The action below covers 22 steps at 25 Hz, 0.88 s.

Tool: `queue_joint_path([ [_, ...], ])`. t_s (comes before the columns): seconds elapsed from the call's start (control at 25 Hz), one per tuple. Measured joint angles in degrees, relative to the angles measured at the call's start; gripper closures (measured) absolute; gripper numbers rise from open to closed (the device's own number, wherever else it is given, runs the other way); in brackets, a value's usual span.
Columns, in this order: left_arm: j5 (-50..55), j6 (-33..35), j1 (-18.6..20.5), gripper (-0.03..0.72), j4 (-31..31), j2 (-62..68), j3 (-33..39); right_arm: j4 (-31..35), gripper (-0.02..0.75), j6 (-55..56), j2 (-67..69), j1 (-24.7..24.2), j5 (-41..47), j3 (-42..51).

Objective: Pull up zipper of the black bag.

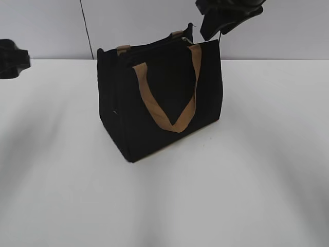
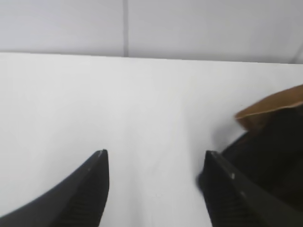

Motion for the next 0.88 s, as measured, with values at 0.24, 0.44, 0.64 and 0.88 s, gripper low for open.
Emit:
queue_joint_path([
  [0.24,16.8,15.5,0.0,0.215,-20.2,4.8,0.0,-0.2,0.403,0.0,-1.7,0.0,4.4,0.0],
  [0.44,22.7,43.4,0.0,0.215,-50.0,5.6,-3.0,-1.0,0.402,0.0,-2.5,0.0,6.5,0.0],
  [0.64,37.4,59.0,0.0,0.215,-62.5,6.5,-12.8,-3.1,0.402,2.5,-2.8,-0.1,9.3,0.0],
  [0.88,54.0,63.8,0.0,0.215,-64.5,9.9,-21.5,-3.5,0.402,11.7,-2.8,-4.1,9.6,0.0],
])
